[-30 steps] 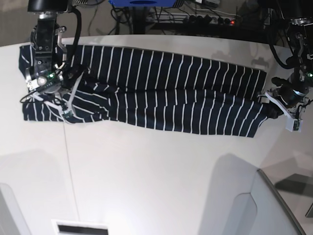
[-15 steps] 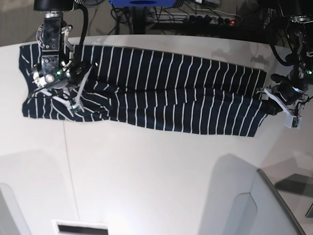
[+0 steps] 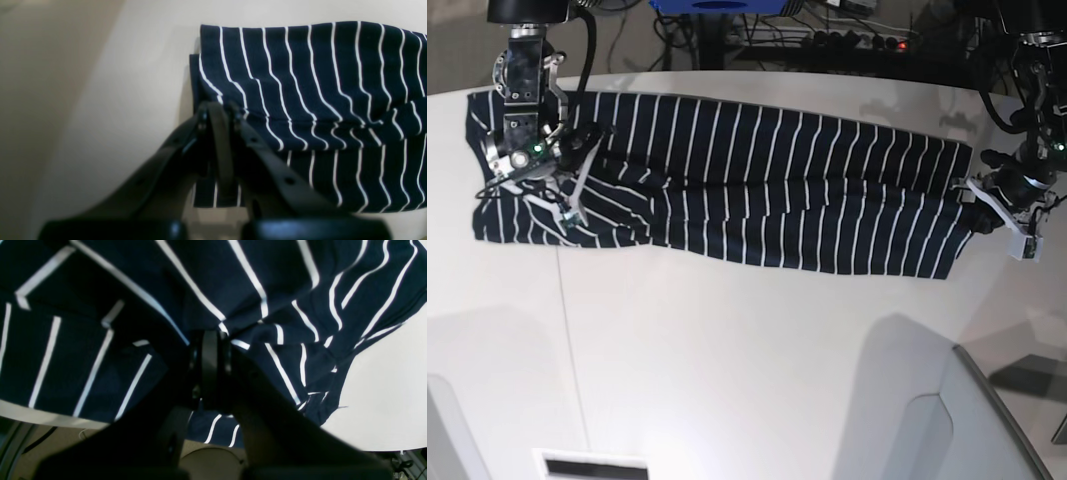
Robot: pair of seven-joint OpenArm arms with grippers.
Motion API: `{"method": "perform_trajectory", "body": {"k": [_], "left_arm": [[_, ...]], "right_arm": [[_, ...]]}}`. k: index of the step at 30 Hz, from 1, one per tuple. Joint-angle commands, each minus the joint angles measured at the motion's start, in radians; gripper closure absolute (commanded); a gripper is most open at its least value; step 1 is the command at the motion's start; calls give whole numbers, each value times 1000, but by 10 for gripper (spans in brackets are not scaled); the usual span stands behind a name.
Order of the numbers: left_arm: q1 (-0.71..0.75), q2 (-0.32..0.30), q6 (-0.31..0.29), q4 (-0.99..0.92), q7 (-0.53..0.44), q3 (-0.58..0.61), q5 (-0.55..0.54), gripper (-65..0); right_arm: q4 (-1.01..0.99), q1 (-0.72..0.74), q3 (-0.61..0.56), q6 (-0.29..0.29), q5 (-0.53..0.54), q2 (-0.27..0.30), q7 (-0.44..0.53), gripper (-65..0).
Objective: Layout the t-shirt on the table in an organized manner, then fold the t-shirt properly
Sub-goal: 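Drag the right gripper's held side toward the left gripper, then release the shirt side with the left gripper and raise it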
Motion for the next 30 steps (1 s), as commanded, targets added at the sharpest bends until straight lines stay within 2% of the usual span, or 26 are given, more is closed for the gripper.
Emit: {"method": "perform_trajectory", "body": {"k": [1,8,11,13,15,17,21,23,26,27,30], "left_arm": [[-2,-20,-2,15,-19,-7,-10,0],[4,-21,3,11,-17,-9,-10,0],[4,-20,3,11,-17,-13,-10,-248],[4,-20,3,11,-17,-15,-10,-433],[1,-20,3,11,-17,-15,-10,-558],[-4,-20,3,11,-17,-16,-11,-638],[-7,-20,3,11,-17,-27,-13,-650],[-8,-6,0,-15,-17,-81,-21,-650],[-46,20,-11,-119,-19,-174,-21,-650],[-68,23,-40,-177,-19,-191,-21,-650],[-109,17,-263,-315,-19,-200,-21,-650]], "right_arm": [[19,10,0,-3,-2,4,5,-78],[96,10,0,-3,-2,6,-25,-347],[159,4,0,-3,-2,6,-41,-432],[203,4,0,-3,-2,6,-62,-513],[236,2,0,-3,-2,6,-76,-579],[259,-4,0,-3,-2,6,-75,-596],[272,-7,2,-3,-2,6,-70,-584],[272,-8,2,-3,-2,6,-64,-584],[272,-28,2,-3,-2,6,-2,-584],[272,-39,2,-3,-2,6,24,-584],[269,-61,2,-3,-2,6,76,-584]]}}
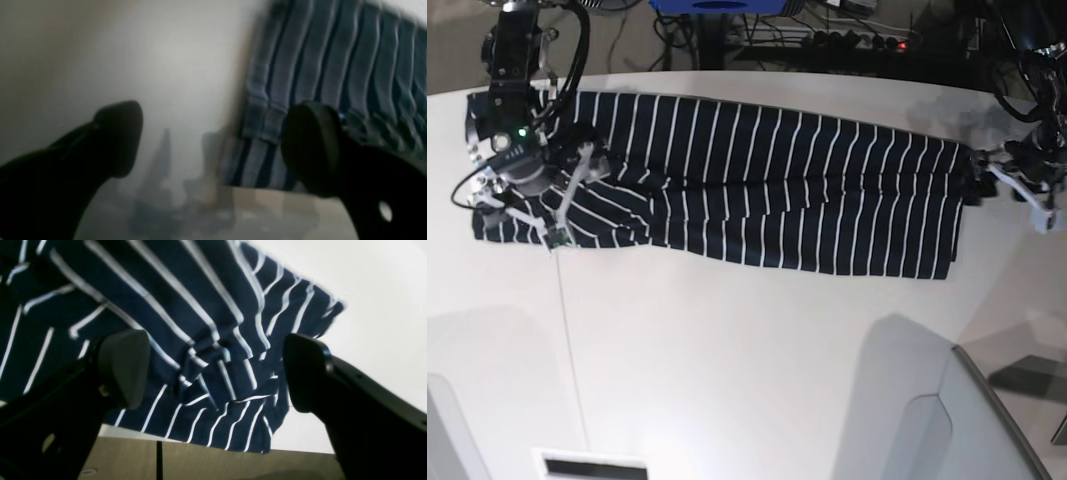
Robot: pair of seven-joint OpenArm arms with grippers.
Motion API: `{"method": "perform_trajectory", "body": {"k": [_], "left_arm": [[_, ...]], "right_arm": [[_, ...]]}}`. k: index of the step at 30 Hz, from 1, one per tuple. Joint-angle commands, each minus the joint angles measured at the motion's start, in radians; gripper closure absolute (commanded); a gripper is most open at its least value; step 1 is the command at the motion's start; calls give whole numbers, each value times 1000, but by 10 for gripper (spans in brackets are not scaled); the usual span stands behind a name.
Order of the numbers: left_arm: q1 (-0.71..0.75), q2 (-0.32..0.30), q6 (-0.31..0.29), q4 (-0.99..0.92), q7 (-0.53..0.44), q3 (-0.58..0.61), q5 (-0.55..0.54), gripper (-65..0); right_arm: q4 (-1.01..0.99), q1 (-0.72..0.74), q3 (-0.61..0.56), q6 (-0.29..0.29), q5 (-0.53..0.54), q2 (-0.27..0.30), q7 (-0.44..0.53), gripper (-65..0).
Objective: Layout the t-shirt on the table in an organized manner, then fold the t-shirt properly
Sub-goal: 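Release the shirt side with the left gripper and raise it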
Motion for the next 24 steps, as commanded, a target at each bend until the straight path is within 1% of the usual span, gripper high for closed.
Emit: {"method": "perform_trajectory", "body": {"k": [1,6,8,11,15,18,19,20,21,23,24], "left_arm": [[-19,-17,-22,-13,-17,-3,-19,-650],[-57,-4,-22,-105,-20,0,-11,-650],[-64,13,-22,-125,-58,0,-11,-650],[-68,16,-22,-193,-124,12,-11,-650],[-71,14,-22,-299,-220,136,-13,-650],[-71,19,-22,-329,-249,184,-20,-642],[-71,19,-22,-331,-249,184,-20,-607],[-71,19,-22,-331,-250,184,-20,-540],[-71,19,-22,-333,-252,179,-20,-459],[-74,17,-22,-333,-253,164,-16,-265],[-87,17,-22,-336,-253,149,-14,-153]], "right_arm": [[18,11,2,-4,-2,2,24,-584],[18,12,2,-4,-2,1,26,-584],[18,12,2,-4,-2,2,27,-584],[17,12,2,-4,-2,4,27,-584],[17,12,2,-4,-2,4,29,-584],[17,12,2,-4,-2,4,27,-584],[17,11,2,-4,-2,4,26,-584],[17,11,2,-4,-2,4,26,-584],[17,11,2,-4,-2,4,26,-584],[17,9,2,-4,-2,4,26,-584],[17,9,2,-4,-2,4,26,-584]]}}
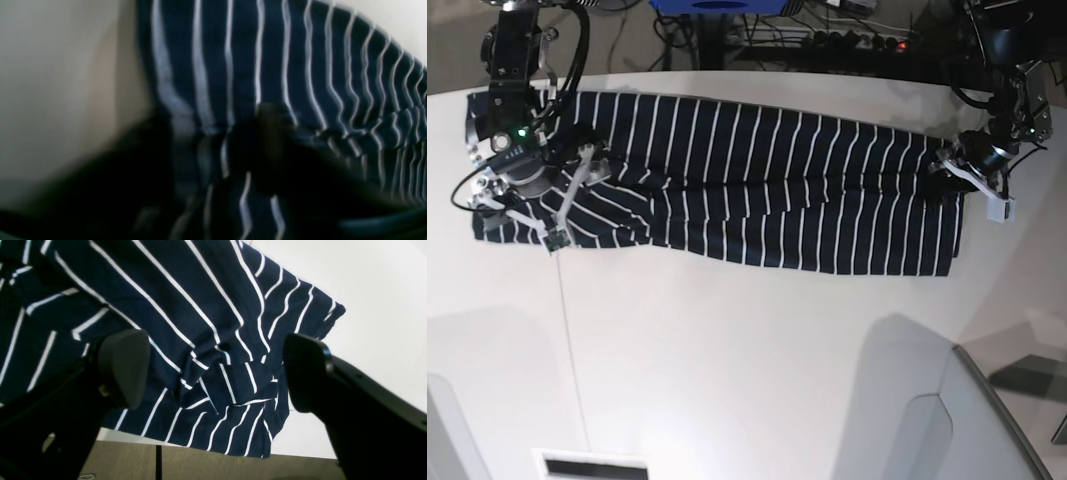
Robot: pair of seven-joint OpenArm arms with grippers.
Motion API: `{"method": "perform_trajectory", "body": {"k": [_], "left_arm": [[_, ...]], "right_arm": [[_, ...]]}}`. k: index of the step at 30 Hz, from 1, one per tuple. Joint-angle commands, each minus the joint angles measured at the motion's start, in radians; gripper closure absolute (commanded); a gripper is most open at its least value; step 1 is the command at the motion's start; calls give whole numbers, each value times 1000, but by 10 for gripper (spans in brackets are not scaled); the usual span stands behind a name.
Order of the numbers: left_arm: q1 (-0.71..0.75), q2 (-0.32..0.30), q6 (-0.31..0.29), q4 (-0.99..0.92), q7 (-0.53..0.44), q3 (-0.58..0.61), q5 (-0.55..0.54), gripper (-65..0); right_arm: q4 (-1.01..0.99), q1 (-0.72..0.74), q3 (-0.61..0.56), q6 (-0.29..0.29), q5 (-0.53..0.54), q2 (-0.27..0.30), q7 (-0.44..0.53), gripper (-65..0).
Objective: Layout the t-shirt on the table in an organized manner, then fold the t-shirt properly
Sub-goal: 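Release the shirt side with the left gripper and raise it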
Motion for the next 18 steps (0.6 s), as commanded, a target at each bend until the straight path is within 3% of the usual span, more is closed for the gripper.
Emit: {"method": "perform_trajectory", "body": {"k": [1,2,6,9,13,18], "left_arm": [[-14,-13,3,0,20,-15,12,-59],[-21,-16,3,-9,20,-31,12,0],[-67,-33,3,-44,9,-84,14,0],[-64,-57,79,-41,-72,-78,15,0],[9,-71,137,75,-138,-31,15,0],[161,-65,338,365,-155,71,15,0]], "right_arm": [[17,6,2,-4,-2,4,12,-584],[17,6,2,-4,-2,4,12,-584],[17,6,2,-4,-2,4,13,-582],[17,4,2,-4,-2,4,12,-582],[17,-11,2,-4,-2,4,15,-582],[17,-11,2,-4,-2,4,16,-582]]}}
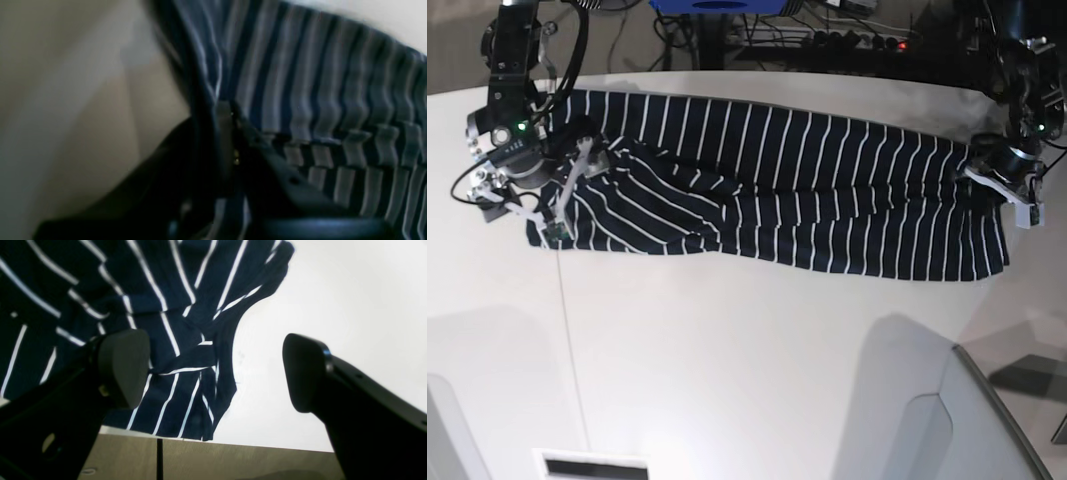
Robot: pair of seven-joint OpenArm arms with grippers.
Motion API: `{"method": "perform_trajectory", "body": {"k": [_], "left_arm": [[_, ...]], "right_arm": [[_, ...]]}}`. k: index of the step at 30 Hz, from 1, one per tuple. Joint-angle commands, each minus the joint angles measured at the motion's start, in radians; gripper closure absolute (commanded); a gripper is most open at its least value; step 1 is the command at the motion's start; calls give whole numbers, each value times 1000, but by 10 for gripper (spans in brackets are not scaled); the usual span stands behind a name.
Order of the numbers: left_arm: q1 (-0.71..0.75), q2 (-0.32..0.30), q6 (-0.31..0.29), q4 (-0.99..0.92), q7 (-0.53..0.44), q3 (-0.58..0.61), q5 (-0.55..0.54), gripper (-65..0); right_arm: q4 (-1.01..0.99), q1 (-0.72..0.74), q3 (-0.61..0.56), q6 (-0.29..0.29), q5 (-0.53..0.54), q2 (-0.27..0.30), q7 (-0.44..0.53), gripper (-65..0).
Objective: Layout the t-shirt on the table in an organized manner, then fold the t-shirt properly
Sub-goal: 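Release the shirt side with the left gripper and raise it, then grasp the shirt's middle with the left gripper and fold it toward the right gripper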
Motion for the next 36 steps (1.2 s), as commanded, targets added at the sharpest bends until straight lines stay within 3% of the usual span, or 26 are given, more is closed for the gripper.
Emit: {"method": "perform_trajectory", "body": {"k": [1,8,12,20,29,36], "left_arm": [[10,-16,40,61,-27,15,-8,0],[77,-19,184,241,-21,239,-8,0],[67,-24,226,267,-12,402,-8,0],[39,-15,232,411,193,528,-6,0],[-12,-13,232,432,240,649,-6,0],[-38,53,232,417,243,692,49,0]], "right_arm": [[18,10,1,-4,-2,4,16,-582],[18,13,1,-4,-2,4,13,-582],[18,15,1,-4,-2,5,11,-582],[18,18,0,-4,-2,5,11,-582],[18,22,0,-4,-2,5,11,-582],[18,22,0,-4,-2,5,11,-582]]}}
